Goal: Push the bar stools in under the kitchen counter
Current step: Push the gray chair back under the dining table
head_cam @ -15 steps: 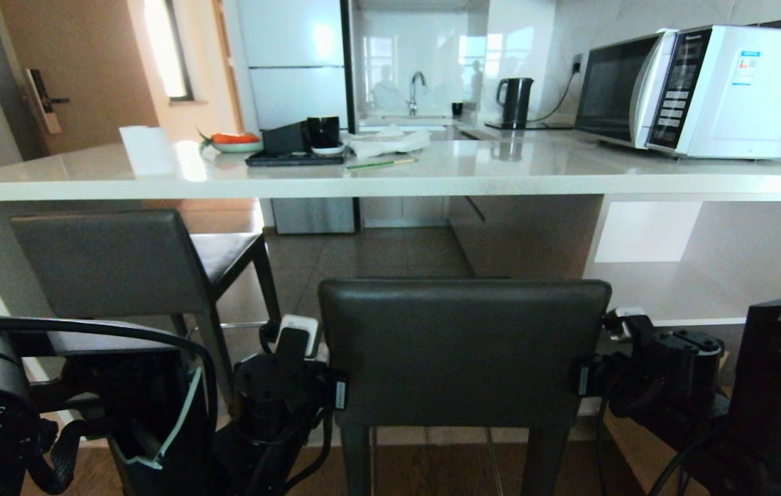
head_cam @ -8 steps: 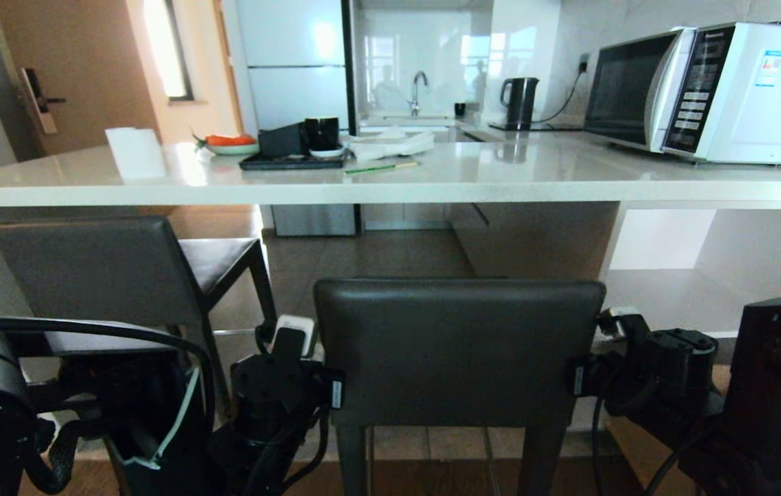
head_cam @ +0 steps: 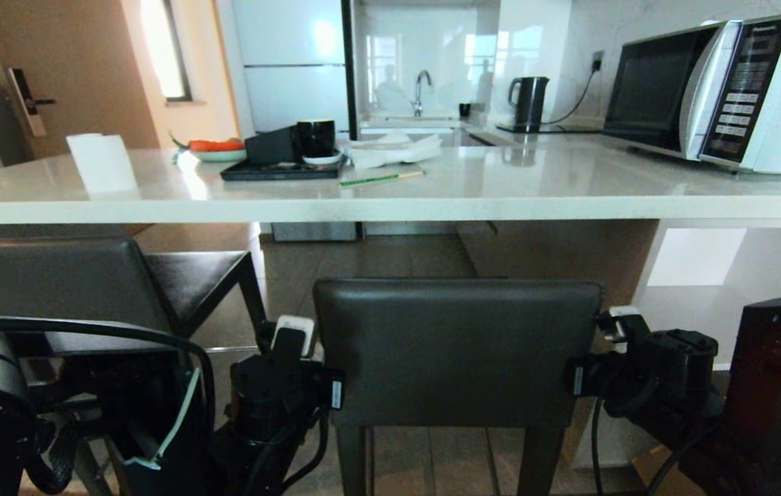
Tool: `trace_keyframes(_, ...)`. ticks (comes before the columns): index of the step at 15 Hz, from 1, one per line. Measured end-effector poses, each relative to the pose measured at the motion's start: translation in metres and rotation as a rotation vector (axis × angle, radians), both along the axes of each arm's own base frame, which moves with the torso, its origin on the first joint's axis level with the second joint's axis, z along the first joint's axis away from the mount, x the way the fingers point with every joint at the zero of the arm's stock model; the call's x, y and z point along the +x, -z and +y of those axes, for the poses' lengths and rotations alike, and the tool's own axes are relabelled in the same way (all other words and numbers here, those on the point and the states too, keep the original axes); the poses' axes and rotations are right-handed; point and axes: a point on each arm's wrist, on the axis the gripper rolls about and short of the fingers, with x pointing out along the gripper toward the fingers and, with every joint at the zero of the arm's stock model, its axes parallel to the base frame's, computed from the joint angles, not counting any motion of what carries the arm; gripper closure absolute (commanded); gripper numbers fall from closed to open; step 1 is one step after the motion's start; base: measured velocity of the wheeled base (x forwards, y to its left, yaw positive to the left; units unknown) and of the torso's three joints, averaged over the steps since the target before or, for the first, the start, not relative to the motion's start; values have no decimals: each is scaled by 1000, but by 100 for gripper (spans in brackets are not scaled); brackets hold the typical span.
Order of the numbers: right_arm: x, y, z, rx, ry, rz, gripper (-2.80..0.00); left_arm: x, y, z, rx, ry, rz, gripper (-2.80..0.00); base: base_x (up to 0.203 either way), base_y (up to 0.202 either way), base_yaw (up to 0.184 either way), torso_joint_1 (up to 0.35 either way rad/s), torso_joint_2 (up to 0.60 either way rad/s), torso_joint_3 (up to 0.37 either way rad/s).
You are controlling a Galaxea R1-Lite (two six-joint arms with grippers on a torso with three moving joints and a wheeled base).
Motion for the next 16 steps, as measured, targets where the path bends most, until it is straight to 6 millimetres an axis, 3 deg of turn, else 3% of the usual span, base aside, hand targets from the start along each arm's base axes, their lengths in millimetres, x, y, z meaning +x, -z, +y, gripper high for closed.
trace_keyframes(11,-4,1,-1,-1,-1,10,0,1,1,-1,-3,5,0,0,186,0,1,2,2,2)
trace_keyframes(16,-18,-2,-5,-8,12,36,0,-5,2,1,6,13,10,0,13,0,0,1,0,0)
